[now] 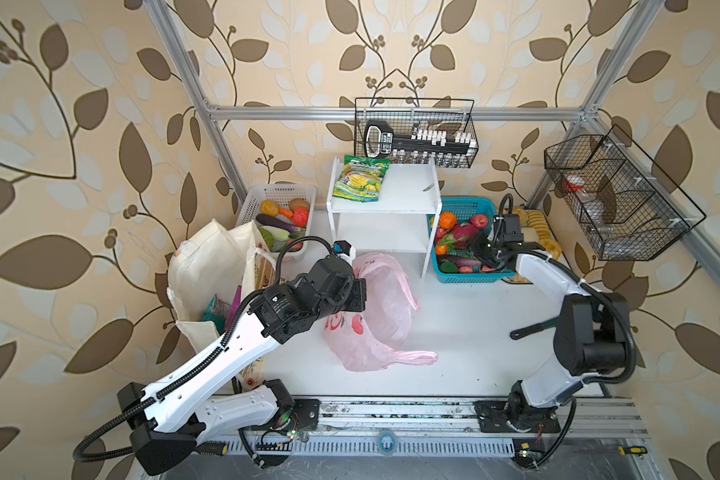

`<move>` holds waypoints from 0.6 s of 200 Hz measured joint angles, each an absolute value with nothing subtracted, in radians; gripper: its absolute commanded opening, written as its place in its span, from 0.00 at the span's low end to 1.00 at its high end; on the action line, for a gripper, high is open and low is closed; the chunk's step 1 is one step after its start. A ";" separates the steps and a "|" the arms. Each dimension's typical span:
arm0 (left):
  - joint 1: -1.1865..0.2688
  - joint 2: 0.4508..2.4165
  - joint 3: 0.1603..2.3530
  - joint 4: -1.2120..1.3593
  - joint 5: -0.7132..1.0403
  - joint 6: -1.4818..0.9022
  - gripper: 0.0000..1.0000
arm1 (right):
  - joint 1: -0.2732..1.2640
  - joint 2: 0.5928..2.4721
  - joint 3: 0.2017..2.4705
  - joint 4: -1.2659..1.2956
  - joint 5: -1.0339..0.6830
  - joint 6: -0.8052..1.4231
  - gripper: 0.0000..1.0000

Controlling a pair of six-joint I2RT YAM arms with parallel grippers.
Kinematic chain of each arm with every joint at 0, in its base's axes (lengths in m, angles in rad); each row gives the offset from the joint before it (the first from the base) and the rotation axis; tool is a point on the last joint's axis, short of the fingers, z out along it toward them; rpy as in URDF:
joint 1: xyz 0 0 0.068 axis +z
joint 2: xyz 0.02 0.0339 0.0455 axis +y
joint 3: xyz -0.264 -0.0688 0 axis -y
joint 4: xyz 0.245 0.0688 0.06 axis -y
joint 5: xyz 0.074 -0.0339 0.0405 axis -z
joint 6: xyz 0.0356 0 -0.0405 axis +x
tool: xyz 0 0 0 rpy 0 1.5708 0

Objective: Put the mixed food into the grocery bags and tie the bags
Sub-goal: 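Release the bag with the right gripper and reach into the teal basket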

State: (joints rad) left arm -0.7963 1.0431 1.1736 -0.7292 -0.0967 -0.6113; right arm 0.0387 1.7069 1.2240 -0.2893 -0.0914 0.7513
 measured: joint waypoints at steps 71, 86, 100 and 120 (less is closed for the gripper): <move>-0.764 1.043 1.172 -0.706 -0.058 -0.603 0.00 | 0.060 1.927 1.446 -0.237 0.074 0.962 0.95; -0.764 1.043 1.169 -0.704 -0.054 -0.603 0.00 | 0.052 1.957 1.466 -0.232 0.079 0.993 0.95; -0.757 1.042 1.161 -0.700 -0.052 -0.602 0.00 | 0.047 2.003 1.503 -0.235 0.080 1.017 0.94; -0.750 1.042 1.155 -0.699 -0.049 -0.600 0.00 | 0.044 2.074 1.561 -0.246 0.086 1.039 0.94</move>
